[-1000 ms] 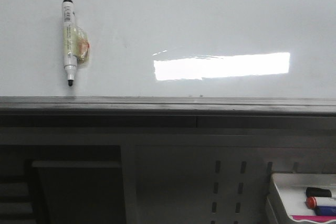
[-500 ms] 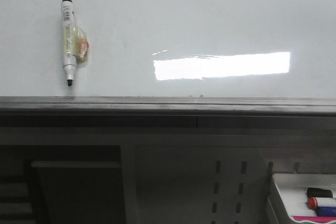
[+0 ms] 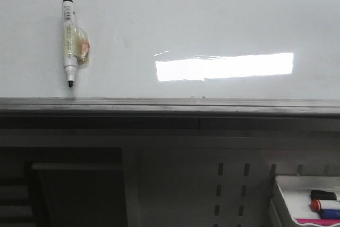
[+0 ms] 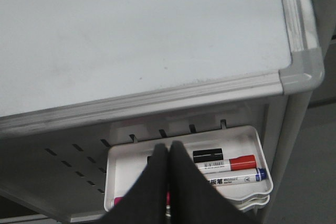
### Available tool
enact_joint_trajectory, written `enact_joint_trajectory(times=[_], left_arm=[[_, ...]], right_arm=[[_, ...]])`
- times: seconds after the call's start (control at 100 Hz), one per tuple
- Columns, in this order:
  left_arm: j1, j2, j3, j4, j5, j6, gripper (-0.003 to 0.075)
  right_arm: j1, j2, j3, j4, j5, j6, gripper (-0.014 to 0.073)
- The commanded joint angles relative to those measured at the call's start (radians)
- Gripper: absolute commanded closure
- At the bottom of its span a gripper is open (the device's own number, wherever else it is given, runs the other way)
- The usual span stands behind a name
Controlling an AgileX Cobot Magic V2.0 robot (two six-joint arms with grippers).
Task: Write number 4 on whiteboard
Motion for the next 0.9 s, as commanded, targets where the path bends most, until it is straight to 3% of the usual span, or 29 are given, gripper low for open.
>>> enact_joint_trajectory(times=[0.0,0.09,0.24,0.46,0.6,0.89], left_arm=[[-0.007,0.039,-0.01,-0.044,-0.151,-0.005,0.0412],[-0.007,0.072,0.011,-0.143,-0.233,-0.005,0.0327],[-0.047,0.151,0.011,-0.129,-0.258,-0.005,0.0323],[-0.3,0.311,0.0,-0.032,-0.47,-0.005,0.0323],[-0.451,0.453,0.0,-0.055,-0.601,-0.007,0.0323],[-0.611,0.802,-0.011,-0.178,-0.889,-0.011,0.0323]], right_arm=[[-0.008,0.026,-0.034,0.003,-0.069,-0.002,0.0658],[-0.008,0.028,-0.033,0.003,-0.071,-0.002,0.0658],[-0.008,0.028,-0.031,0.003,-0.061,-0.002,0.0658],[-0.008,0.028,-0.031,0.003,-0.061,-0.002,0.0658],[-0.008,0.028,-0.031,0.003,-0.061,-0.002,0.0658],[0.016,0.028,-0.031,0.003,-0.063,-0.002,0.0658]])
